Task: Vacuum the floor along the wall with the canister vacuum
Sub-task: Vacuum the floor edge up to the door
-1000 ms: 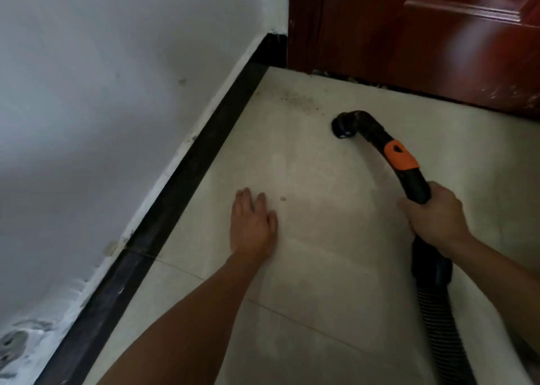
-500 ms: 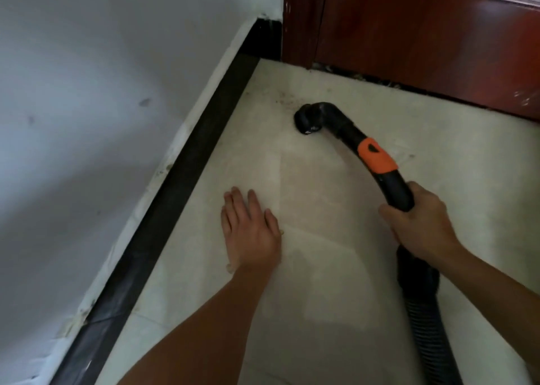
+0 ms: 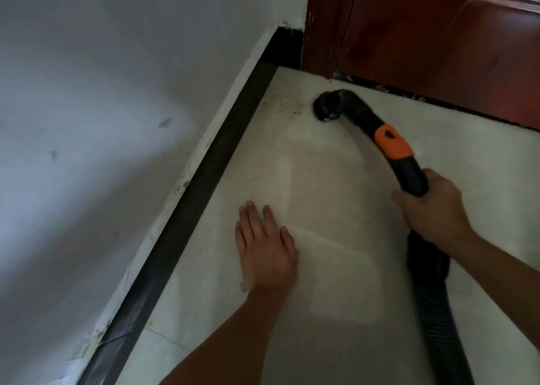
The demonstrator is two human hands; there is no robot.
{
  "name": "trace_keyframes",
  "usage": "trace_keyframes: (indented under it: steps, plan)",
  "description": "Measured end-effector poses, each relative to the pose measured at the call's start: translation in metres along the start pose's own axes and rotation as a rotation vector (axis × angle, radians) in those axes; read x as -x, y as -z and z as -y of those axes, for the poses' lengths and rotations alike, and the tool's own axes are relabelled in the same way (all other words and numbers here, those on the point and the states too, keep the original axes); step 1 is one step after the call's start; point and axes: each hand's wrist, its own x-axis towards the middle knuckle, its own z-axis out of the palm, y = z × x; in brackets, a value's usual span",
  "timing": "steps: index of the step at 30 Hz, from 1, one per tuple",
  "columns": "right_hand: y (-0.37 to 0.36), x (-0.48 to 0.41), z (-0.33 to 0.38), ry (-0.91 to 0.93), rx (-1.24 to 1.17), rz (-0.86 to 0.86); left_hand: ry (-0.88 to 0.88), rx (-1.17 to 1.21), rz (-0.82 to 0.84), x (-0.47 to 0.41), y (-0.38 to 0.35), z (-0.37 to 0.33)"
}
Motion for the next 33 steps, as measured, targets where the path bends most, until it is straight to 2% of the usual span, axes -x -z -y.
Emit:
trace_keyframes:
  steps: [3,7,12,17,22,28,33]
  plan:
    - [-0.002,-0.006,0.015,0.026,0.033,-0.002,0.004,0.003,0.027,0.001,0.002,0.000]
    - [-0.017,0.020,0.012,0.090,0.041,0.151,0.009,0.043,0.025,0.001,0.006,-0.002]
    - [-0.014,-0.030,0.029,0.049,0.033,-0.004,0.003,0.050,0.045,-0.001,0.006,-0.001]
    - [-0.031,-0.017,0.030,0.134,0.065,0.114,0.006,0.075,0.057,0.001,0.007,-0.001]
    - [-0.038,-0.054,0.050,0.074,-0.021,0.088,0.005,0.070,0.049,-0.001,0.007,-0.002]
    - [-0.053,-0.042,0.052,0.098,-0.067,0.182,0.001,0.055,0.060,-0.001,0.007,-0.003]
    - [-0.054,-0.068,0.064,0.054,-0.071,0.085,-0.011,0.025,0.063,-0.003,0.008,-0.003]
